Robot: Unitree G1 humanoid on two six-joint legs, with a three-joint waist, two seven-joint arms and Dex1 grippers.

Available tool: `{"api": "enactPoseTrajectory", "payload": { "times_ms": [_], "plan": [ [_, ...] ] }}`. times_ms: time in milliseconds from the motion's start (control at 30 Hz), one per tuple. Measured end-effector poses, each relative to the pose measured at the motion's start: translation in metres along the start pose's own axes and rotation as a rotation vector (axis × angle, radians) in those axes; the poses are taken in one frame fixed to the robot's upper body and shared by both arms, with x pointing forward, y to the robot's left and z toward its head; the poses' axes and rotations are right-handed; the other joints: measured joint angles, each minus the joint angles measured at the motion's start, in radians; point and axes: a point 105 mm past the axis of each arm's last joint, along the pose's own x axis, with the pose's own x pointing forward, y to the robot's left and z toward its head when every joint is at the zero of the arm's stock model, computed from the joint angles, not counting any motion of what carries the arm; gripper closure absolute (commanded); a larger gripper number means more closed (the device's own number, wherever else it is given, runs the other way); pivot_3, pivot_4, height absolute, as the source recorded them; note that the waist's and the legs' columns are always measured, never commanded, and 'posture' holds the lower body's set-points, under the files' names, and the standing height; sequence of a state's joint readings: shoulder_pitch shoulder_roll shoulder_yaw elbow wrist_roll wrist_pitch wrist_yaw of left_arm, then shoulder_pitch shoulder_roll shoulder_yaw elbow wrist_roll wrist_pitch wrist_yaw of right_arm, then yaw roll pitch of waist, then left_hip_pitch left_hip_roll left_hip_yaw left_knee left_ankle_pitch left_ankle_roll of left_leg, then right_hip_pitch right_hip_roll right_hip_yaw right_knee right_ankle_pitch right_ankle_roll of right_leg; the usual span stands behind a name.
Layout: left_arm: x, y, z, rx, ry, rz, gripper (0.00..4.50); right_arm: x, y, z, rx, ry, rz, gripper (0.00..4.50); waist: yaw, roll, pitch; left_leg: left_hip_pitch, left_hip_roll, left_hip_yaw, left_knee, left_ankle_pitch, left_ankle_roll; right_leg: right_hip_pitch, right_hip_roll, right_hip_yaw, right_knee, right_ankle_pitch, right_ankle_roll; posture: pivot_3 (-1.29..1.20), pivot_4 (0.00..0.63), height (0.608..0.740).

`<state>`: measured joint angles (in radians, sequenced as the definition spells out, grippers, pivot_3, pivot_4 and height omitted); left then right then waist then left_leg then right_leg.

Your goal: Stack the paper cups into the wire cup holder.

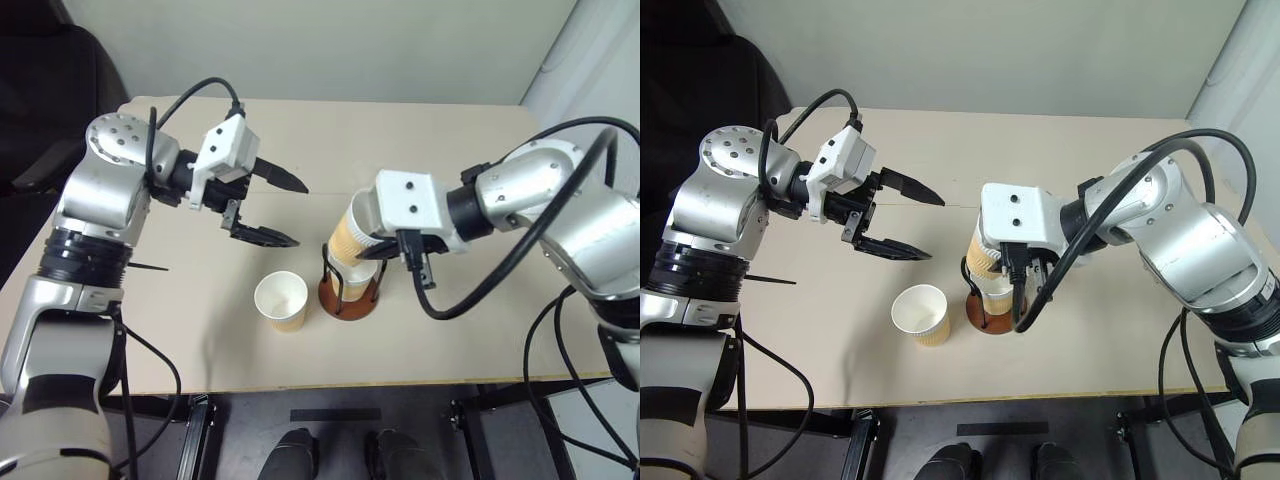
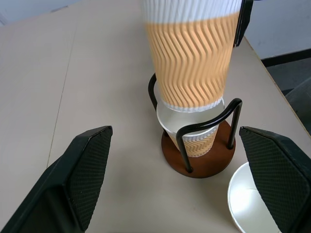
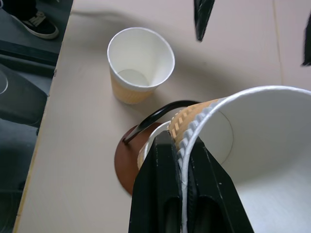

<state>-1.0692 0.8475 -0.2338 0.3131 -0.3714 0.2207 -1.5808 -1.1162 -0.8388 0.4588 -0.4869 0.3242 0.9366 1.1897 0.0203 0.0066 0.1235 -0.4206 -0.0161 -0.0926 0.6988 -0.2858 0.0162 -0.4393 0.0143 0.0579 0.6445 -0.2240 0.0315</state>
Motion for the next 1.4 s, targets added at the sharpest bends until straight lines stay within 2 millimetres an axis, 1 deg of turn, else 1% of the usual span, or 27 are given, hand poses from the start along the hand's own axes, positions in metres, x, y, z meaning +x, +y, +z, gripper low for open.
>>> {"api": "enactPoseTrajectory", "payload": {
  "times_ms": [267,467,567,600,933,1033,1133,1200,1300,1400],
  "plan": [
    [0.000,0.000,0.000,0.000,0.000,0.000,0.00,0.007,0.003,-0.013,-0.001,0.042,0.011,4.46,0.000,0.000,0.000,0.000,0.000,0.000,0.000,0.000,0.000,0.000,0.000,0.000,0.000,0.000,0.000,0.00,0.150,0.740],
    [0.000,0.000,0.000,0.000,0.001,0.000,0.00,0.008,0.003,-0.015,-0.020,0.051,0.008,4.46,0.000,0.000,0.000,0.000,0.000,0.000,0.000,0.000,0.000,0.000,0.000,0.000,0.000,0.000,0.000,0.00,0.150,0.740],
    [0.001,0.000,0.000,0.000,0.000,-0.001,0.00,0.009,0.002,-0.014,-0.031,0.050,-0.001,3.86,-0.001,0.000,0.000,0.000,0.000,0.000,0.000,0.000,0.000,0.000,0.000,0.000,0.000,0.000,0.000,0.00,0.150,0.740],
    [0.001,0.000,0.000,0.001,-0.001,-0.002,0.00,0.010,0.002,-0.014,-0.031,0.046,0.000,3.57,-0.001,0.000,0.000,0.000,0.000,0.000,0.000,0.000,0.000,0.000,0.000,0.000,0.000,0.000,0.000,0.00,0.150,0.740],
    [0.002,0.000,0.000,0.003,-0.002,-0.002,0.00,0.016,0.000,-0.006,-0.027,0.003,-0.010,0.08,-0.003,0.000,0.000,0.000,0.000,0.000,0.000,0.000,0.000,0.000,0.000,0.000,0.000,0.000,0.000,0.00,0.150,0.740],
    [0.002,0.000,0.000,0.003,-0.001,-0.002,0.00,0.016,-0.007,0.002,0.013,-0.059,-0.056,0.08,-0.004,0.000,0.000,0.000,0.000,0.000,0.000,0.000,0.000,0.000,0.000,0.000,0.000,0.000,0.000,0.00,0.150,0.740],
    [0.001,0.000,-0.001,0.001,0.002,0.000,0.00,0.005,-0.023,0.017,0.099,-0.183,-0.164,0.08,-0.005,0.000,0.000,0.000,0.000,0.000,-0.001,0.000,0.000,0.000,0.000,0.000,0.000,0.000,0.000,0.00,0.150,0.740],
    [-0.003,-0.004,-0.005,-0.005,0.026,0.002,0.00,-0.003,-0.031,0.025,0.161,-0.261,-0.222,0.08,-0.007,0.000,0.000,0.000,0.000,0.000,-0.001,0.000,0.000,-0.001,0.000,0.000,-0.001,0.000,0.000,0.00,0.150,0.740],
    [-0.007,-0.007,-0.006,0.000,0.053,-0.004,0.00,-0.007,-0.036,0.032,0.219,-0.331,-0.263,0.08,-0.007,0.000,0.000,0.000,0.000,0.000,-0.001,0.000,0.000,-0.001,0.000,0.000,-0.001,0.000,-0.001,0.00,0.150,0.740],
    [-0.007,-0.011,-0.002,0.022,0.065,-0.019,0.00,-0.005,-0.035,0.035,0.237,-0.354,-0.275,0.08,-0.007,0.000,0.000,0.000,0.000,0.000,-0.001,0.000,0.000,-0.001,0.000,0.000,-0.001,0.000,-0.001,0.00,0.150,0.740]
  ]
}}
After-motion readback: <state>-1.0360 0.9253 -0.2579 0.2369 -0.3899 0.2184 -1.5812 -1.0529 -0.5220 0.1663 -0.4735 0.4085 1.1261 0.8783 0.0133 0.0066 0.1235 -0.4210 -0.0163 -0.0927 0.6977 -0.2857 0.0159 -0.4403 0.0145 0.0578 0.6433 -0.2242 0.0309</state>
